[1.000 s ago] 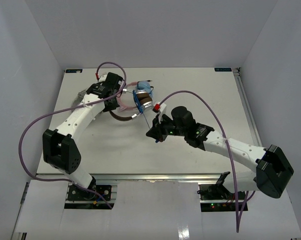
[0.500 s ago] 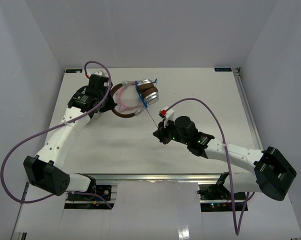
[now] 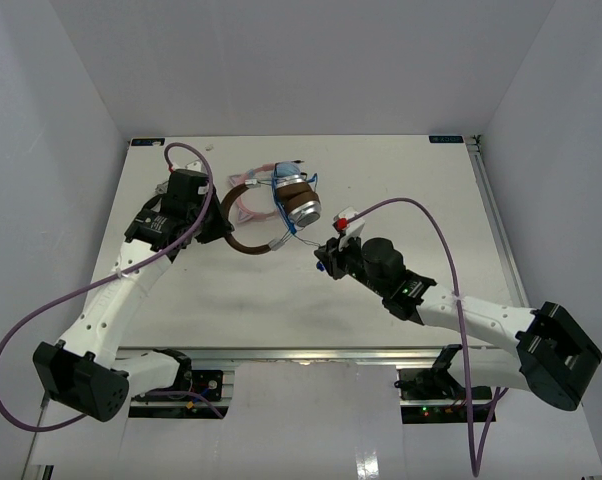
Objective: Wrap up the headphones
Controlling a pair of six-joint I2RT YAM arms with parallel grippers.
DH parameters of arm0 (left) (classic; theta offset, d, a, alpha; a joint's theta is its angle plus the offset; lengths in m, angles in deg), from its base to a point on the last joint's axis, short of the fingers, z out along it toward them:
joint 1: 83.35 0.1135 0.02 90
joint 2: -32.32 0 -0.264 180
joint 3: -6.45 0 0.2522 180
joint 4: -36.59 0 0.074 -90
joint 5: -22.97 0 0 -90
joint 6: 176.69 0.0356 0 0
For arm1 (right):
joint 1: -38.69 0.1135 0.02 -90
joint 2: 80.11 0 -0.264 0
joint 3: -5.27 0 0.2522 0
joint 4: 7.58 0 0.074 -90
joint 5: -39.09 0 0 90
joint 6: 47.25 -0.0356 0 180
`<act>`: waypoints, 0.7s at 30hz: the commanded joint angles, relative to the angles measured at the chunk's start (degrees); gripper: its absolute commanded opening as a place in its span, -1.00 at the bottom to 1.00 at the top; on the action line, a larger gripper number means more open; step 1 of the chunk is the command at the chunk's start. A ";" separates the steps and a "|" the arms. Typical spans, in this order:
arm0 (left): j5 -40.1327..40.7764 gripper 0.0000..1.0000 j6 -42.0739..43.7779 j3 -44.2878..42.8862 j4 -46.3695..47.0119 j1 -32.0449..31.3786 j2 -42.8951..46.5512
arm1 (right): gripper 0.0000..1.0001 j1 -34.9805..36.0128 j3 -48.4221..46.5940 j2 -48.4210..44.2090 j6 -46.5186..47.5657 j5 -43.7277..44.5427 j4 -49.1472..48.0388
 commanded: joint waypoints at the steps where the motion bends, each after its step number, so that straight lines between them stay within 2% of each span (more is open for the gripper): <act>1: -5.76 -1.00 -1.65 0.65 3.57 0.41 3.88 | -0.49 -0.61 0.69 -1.00 1.91 1.08 -6.19; 10: -10.23 -1.00 -2.49 1.77 4.86 0.41 4.82 | -0.44 -1.20 2.37 2.64 1.21 -1.74 -11.65; 21: -11.81 -1.00 -4.08 1.03 5.01 0.41 3.83 | -0.27 -1.24 7.55 5.27 3.86 -12.11 -29.69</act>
